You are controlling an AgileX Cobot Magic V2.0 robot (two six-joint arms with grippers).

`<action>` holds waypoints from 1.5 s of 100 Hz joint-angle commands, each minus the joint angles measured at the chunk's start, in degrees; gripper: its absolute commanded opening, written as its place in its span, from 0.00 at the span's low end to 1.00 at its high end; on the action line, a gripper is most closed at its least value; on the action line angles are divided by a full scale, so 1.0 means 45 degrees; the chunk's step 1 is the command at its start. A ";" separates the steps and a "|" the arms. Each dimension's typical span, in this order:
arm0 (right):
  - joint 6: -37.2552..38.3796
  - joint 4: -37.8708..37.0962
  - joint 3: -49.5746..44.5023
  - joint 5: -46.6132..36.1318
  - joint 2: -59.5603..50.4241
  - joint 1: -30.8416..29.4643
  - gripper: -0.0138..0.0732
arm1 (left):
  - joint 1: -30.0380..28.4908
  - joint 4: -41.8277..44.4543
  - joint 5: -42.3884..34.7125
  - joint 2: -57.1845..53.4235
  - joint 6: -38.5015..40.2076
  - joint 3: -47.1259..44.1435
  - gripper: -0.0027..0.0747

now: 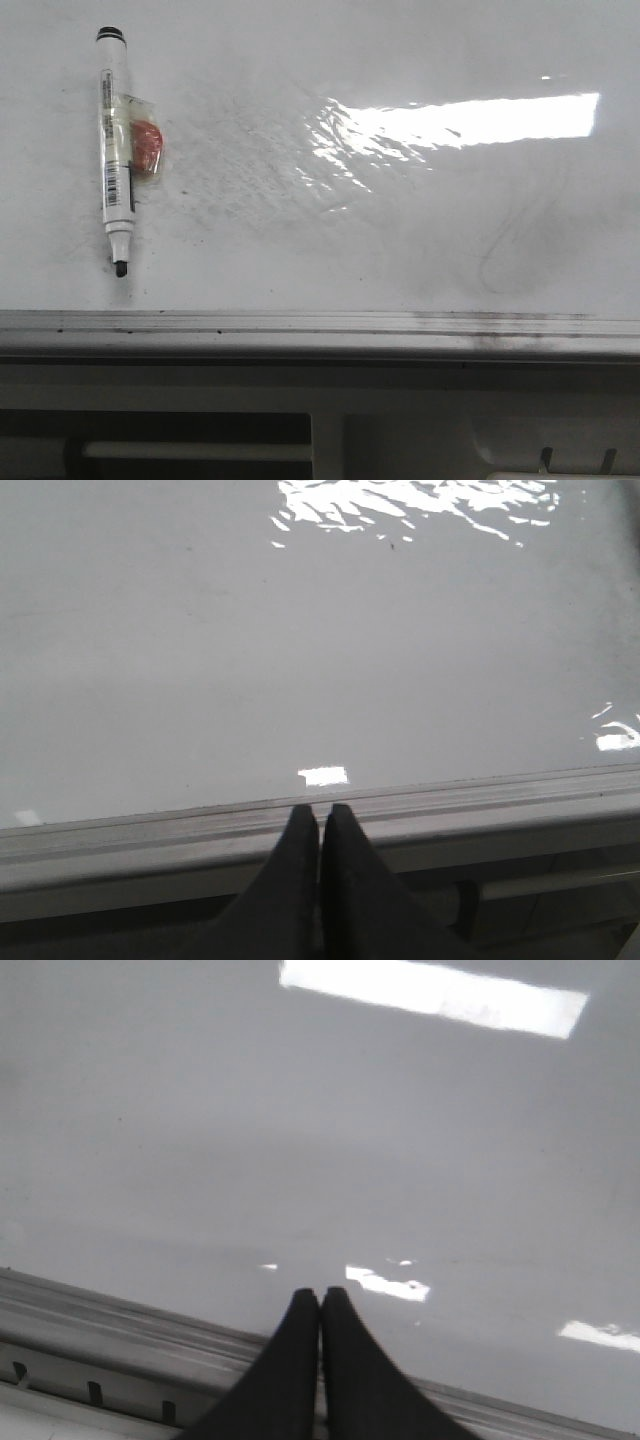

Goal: Write number 8 on whiteboard

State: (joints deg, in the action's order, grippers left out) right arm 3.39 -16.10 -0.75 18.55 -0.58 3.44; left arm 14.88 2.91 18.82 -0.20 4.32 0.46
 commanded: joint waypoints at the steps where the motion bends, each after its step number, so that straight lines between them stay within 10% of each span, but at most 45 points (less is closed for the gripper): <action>1: -0.0032 -0.0019 -0.0139 -0.0424 -0.0266 -0.0056 0.11 | -0.0032 -0.0012 -0.0669 -0.0320 0.0106 -0.0514 0.01; 96: -0.0032 -0.0252 -0.0139 -0.0645 -0.0266 -0.0056 0.11 | -0.0032 0.0444 -0.1230 -0.0320 0.0018 -0.0514 0.01; 150: 0.0051 0.0267 -0.0139 -0.4688 -0.0266 -0.0056 0.11 | -0.0010 -0.6993 -0.4032 -0.0320 0.0018 -0.0514 0.01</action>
State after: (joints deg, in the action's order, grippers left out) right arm 3.39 -15.86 -0.75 2.08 -0.58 3.44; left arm 14.88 -22.97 5.04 -0.20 4.32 0.46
